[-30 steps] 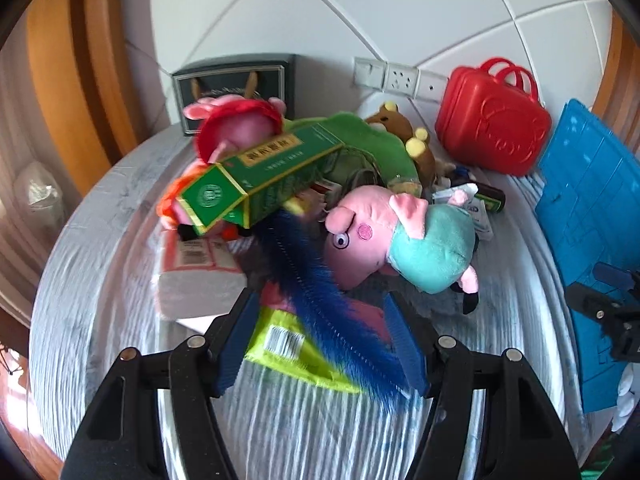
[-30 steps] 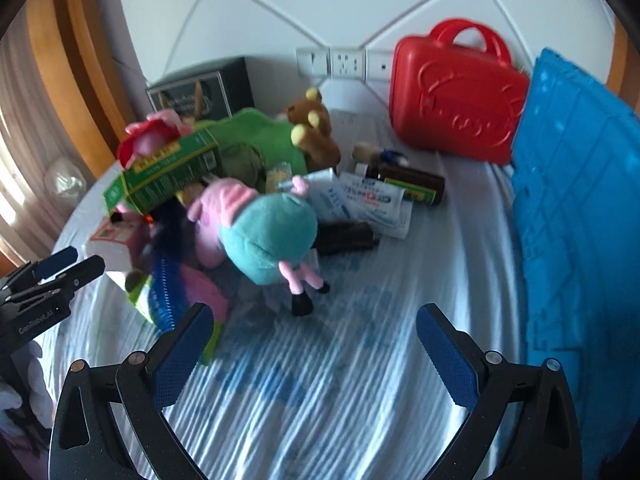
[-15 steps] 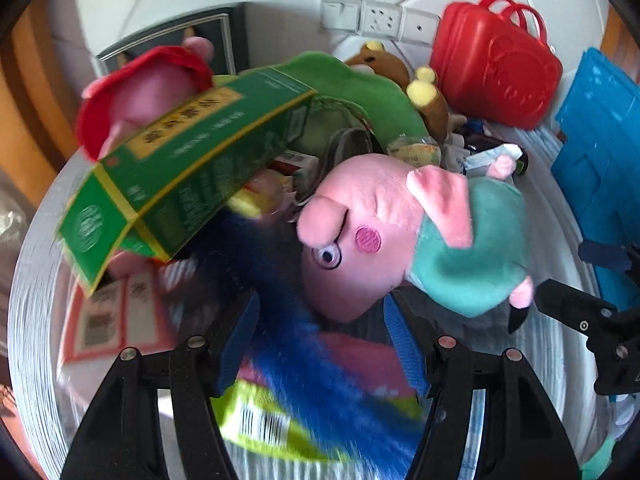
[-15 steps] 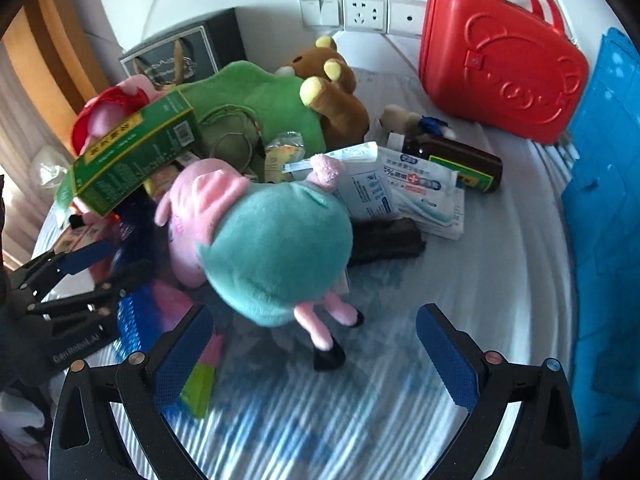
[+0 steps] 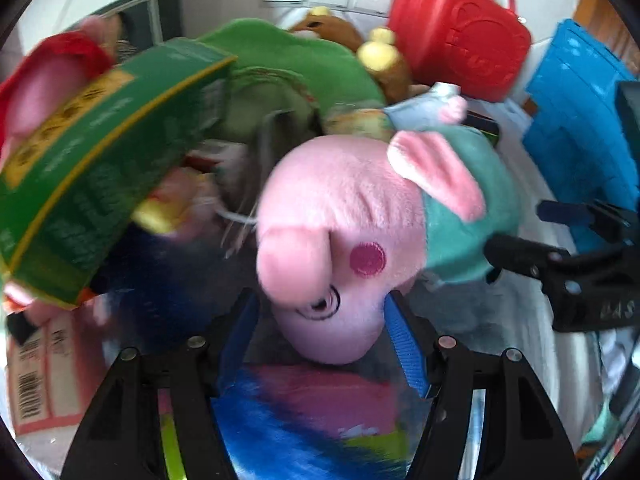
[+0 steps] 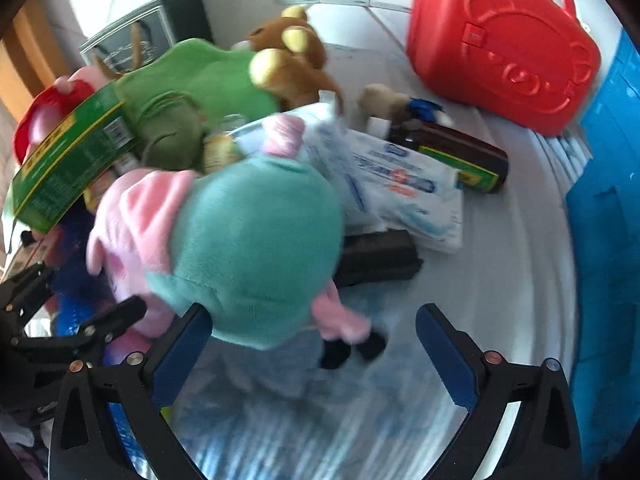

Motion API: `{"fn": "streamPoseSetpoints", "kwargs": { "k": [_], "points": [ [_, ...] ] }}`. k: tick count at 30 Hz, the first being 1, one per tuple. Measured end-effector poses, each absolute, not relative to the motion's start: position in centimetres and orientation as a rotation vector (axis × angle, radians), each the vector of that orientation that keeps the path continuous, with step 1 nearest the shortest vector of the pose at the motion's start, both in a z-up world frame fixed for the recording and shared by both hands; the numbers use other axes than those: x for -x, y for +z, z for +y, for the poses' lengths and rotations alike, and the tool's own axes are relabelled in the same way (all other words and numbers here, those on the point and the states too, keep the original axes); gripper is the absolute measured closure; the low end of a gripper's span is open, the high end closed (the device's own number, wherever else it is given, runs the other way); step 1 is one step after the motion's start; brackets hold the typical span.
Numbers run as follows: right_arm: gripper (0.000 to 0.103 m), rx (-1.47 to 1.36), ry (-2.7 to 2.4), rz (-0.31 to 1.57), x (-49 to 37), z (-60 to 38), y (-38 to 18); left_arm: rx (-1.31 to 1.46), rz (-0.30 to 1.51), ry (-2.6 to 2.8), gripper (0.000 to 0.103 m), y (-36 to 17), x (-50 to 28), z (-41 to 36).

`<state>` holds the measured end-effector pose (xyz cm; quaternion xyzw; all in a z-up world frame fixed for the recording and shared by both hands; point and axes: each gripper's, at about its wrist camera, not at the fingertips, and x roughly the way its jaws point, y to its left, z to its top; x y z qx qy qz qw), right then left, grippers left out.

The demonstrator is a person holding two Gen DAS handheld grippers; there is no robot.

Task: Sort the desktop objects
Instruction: 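Grasp the Peppa Pig plush with both tools from either side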

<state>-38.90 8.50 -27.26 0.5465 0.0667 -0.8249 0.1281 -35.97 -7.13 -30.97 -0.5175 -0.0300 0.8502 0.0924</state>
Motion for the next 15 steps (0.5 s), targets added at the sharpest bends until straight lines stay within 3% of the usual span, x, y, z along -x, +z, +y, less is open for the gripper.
{"fn": "streamPoseSetpoints", "kwargs": {
  "k": [7, 15],
  "points": [
    [0.001, -1.471, -2.356, 0.296, 39.0, 7.9, -26.5, 1.552, -0.104, 2.513, 0.036, -31.7, 37.1, -6.0],
    [0.0, -1.419, -2.254, 0.178, 41.0, 6.9, -27.6, 1.589, -0.124, 2.532, 0.031, -32.3, 38.1, -5.6]
  ]
}}
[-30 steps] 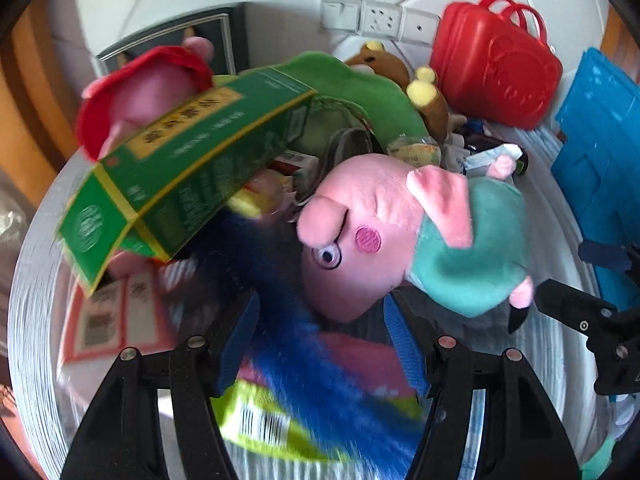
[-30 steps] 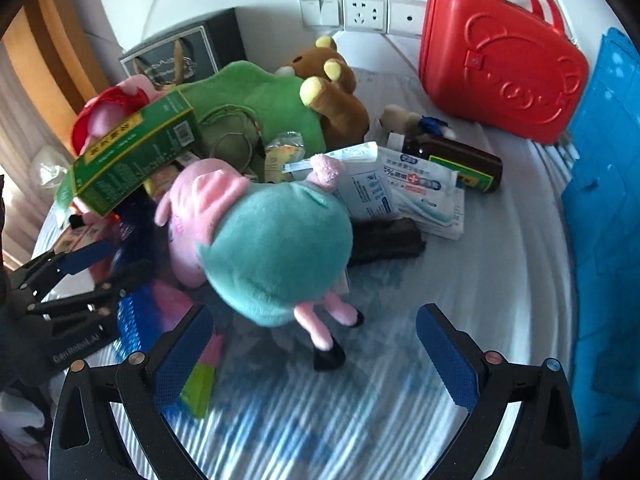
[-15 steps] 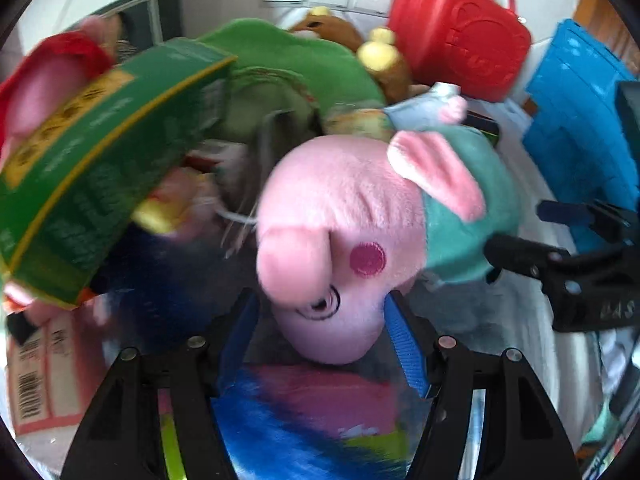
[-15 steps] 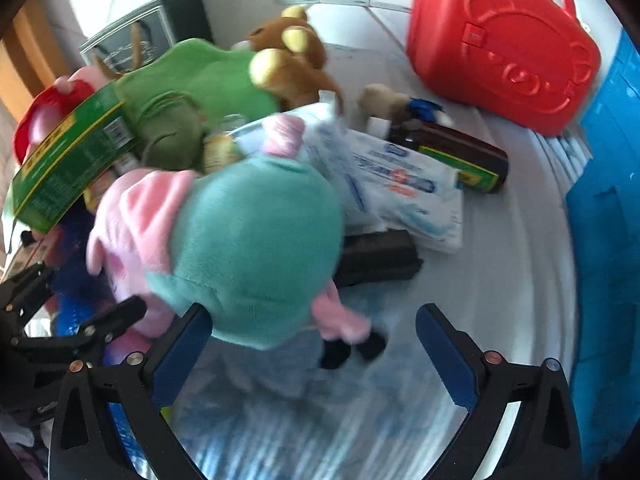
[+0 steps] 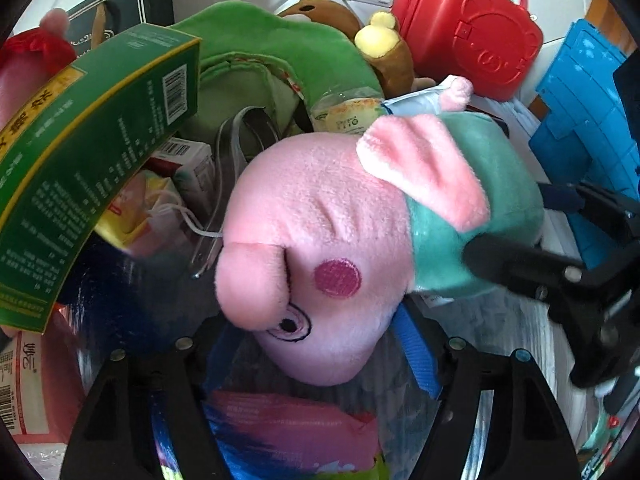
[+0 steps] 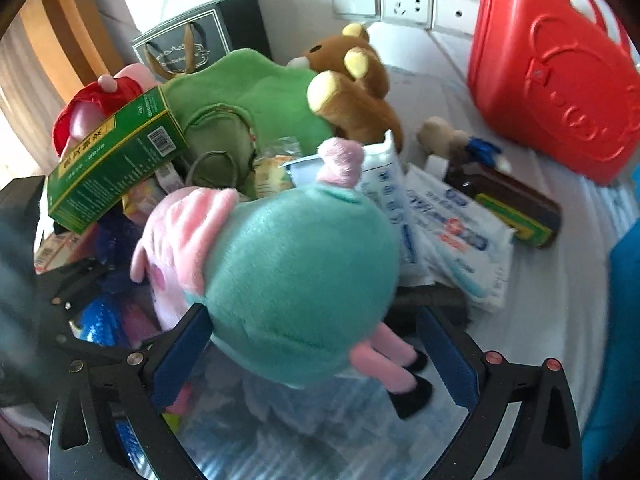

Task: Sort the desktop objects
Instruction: 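Grasp the Peppa Pig plush with both tools from either side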

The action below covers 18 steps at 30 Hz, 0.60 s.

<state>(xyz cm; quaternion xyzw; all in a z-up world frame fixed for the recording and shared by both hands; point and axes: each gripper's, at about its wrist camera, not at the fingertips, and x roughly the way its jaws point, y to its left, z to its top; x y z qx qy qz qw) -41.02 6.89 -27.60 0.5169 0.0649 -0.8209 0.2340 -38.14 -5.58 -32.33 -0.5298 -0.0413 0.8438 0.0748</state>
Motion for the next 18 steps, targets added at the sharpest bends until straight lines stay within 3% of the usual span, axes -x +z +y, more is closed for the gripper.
{"fn": "streamPoseSetpoints", "kwargs": {
  "k": [5, 6, 9, 18],
  "points": [
    [0.002, -1.427, -2.246, 0.184, 40.8, 6.0, -28.5, 1.583, -0.079, 2.557, 0.032, -32.2, 38.7, -4.8],
    [0.012, -1.424, -2.25, 0.169, 40.8, 6.1, -28.5, 1.573, -0.087, 2.562, 0.035, -32.1, 38.7, -4.8],
    [0.02, -1.397, -2.277, 0.172, 40.3, 6.0, -27.8, 1.544, -0.064, 2.591, 0.039, -31.6, 38.4, -4.3],
    [0.022, -1.295, -2.319, 0.176, 37.8, 6.3, -24.2, 1.452, -0.042, 2.664, 0.039, -27.8, 35.6, -4.2]
  ]
}}
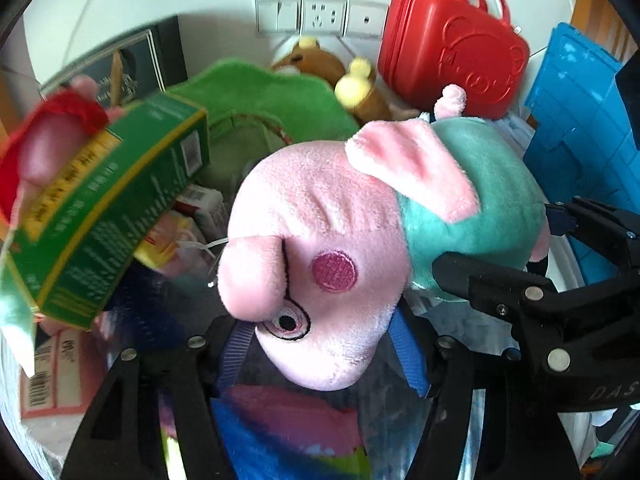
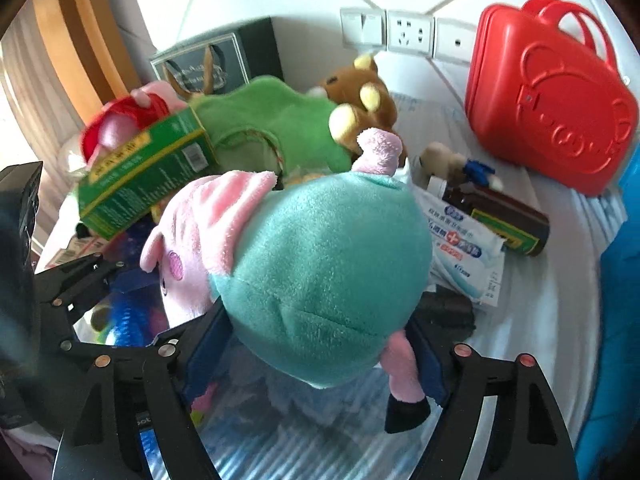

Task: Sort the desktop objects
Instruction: 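Grasp the Peppa Pig plush with both tools from either side, then lift and carry the Peppa Pig plush in both tools over the crate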

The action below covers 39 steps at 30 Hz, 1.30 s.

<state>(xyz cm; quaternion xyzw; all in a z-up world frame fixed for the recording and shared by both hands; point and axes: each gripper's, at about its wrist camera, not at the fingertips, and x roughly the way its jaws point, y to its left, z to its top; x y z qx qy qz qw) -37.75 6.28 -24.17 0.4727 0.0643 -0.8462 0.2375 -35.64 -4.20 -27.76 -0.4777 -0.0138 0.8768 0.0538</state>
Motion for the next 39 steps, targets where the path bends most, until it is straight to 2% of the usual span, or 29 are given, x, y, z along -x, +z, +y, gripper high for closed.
{"fn": "streamPoseSetpoints", "kwargs": {
  "k": [13, 23, 39],
  "points": [
    [0.022, -1.05, -2.388, 0.14, 29.6, 9.4, -15.1, 1.186, 0.023, 2.808, 0.039, -17.9, 27.9, -2.5],
    [0.022, -0.866, -2.513, 0.124, 22.1, 13.9, -7.5, 0.925, 0.108, 2.855, 0.039, -10.4, 20.6, 1.6],
    [0.022, -0.644, -2.813, 0.061, 11.7, 30.3, 0.4, 0.57, 0.231, 2.701, 0.039, -2.4, 14.4, 18.8]
  ]
}}
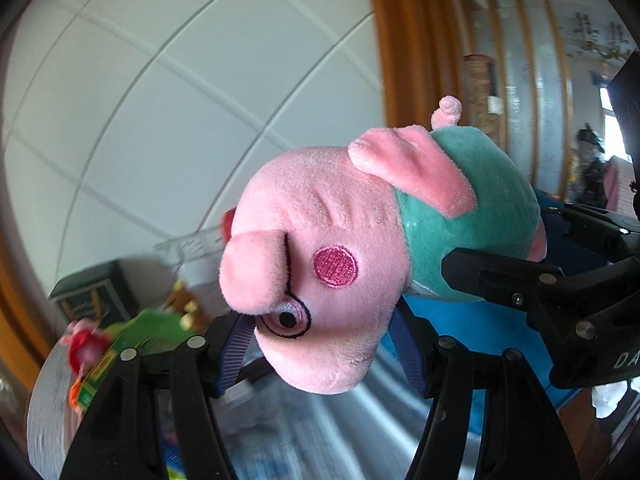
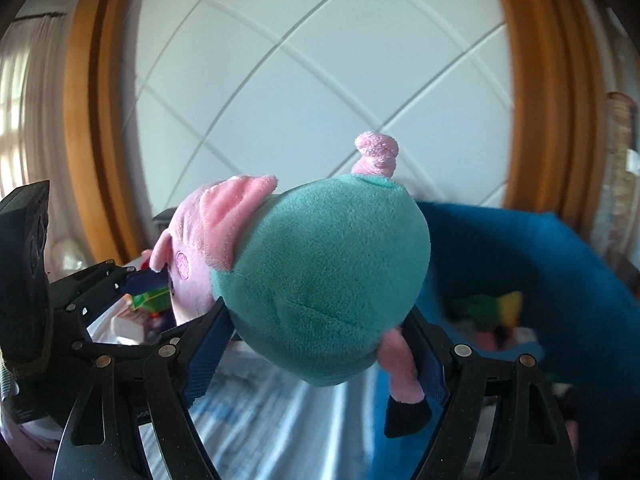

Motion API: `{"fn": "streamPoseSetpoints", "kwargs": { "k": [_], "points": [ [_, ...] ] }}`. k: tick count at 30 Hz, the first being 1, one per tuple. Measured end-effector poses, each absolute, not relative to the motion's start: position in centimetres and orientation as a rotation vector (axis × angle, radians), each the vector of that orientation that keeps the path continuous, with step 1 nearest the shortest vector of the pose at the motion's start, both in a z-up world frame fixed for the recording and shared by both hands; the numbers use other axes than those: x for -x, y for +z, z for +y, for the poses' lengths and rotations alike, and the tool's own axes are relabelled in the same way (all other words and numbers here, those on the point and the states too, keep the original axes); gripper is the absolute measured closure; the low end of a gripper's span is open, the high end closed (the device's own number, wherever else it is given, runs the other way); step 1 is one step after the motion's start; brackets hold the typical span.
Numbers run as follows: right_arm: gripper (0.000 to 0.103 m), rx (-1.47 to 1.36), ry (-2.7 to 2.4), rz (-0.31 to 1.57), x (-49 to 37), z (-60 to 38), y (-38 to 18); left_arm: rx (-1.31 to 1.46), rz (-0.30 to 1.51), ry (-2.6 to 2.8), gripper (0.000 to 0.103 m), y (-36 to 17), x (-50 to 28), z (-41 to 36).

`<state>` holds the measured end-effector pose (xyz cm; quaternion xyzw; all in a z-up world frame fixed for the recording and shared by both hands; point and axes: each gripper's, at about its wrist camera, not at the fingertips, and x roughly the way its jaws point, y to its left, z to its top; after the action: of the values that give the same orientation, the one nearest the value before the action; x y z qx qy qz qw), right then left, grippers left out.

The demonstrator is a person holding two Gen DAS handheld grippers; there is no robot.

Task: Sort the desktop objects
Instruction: 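Lift and carry the Peppa Pig plush in both tools over the crate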

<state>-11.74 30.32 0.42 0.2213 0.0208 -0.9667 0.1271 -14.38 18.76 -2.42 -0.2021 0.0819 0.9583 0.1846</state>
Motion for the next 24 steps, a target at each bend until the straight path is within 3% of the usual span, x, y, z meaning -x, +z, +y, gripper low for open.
{"fn": "streamPoseSetpoints", "kwargs": {
  "k": [13, 24],
  "points": [
    [0.022, -0.582, -2.968, -0.112, 7.2, 46.4, 2.1, 0.5, 0.362, 2.563, 0.039, 0.4, 11.6, 36.0],
    [0.022, -0.638, -2.978, -0.224, 7.3, 54.6, 0.1, 0.599, 0.42, 2.517, 0.038, -0.4, 11.0, 44.9]
  ]
}}
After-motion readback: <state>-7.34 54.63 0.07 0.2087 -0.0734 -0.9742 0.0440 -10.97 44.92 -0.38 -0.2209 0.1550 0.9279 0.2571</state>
